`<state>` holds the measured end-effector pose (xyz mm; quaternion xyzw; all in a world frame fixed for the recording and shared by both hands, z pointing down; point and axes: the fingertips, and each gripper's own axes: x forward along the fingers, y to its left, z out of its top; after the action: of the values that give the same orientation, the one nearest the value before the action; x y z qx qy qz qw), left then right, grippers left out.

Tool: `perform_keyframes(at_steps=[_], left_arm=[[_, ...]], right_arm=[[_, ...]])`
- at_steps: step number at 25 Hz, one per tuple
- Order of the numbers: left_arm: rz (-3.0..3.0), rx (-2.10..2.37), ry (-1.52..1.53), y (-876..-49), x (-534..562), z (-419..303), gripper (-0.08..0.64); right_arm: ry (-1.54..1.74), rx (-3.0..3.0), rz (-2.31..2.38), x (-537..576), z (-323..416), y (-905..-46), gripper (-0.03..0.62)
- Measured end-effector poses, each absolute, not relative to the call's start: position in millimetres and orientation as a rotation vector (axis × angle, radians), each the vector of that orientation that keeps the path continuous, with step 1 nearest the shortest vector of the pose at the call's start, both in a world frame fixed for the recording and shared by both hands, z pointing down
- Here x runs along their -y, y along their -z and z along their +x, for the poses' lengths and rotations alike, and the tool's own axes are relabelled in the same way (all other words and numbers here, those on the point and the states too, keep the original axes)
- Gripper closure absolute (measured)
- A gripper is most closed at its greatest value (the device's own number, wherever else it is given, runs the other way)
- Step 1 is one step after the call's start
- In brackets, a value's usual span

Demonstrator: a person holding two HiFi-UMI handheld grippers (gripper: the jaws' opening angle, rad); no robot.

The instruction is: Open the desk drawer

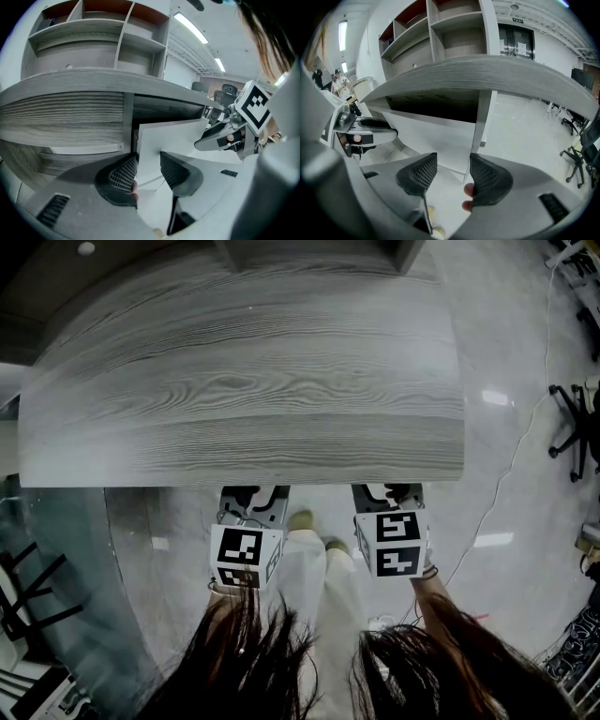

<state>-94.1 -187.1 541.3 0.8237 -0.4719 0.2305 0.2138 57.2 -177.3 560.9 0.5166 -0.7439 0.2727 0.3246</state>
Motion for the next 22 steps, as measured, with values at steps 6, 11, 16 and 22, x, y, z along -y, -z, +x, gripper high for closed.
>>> perform_keyframes(at_steps=[6, 11, 16, 22], left_arm=[[2.301, 1.302, -0.648, -539, 187, -93, 0.417], [2.265, 1.296, -0.635, -556, 176, -96, 0.417], [2.279, 1.299, -0.624, -551, 181, -93, 0.417], [2.297, 1.316, -0.647, -540, 187, -93, 0.417]], right_arm=[[-0.708, 1.946, 1.359, 179, 58, -562, 0.388], [-0.702, 1.949, 1.371, 178, 54, -559, 0.388], [-0.695, 1.945, 1.378, 180, 55, -561, 0.387], [-0.682, 1.94, 1.369, 179, 56, -562, 0.387]])
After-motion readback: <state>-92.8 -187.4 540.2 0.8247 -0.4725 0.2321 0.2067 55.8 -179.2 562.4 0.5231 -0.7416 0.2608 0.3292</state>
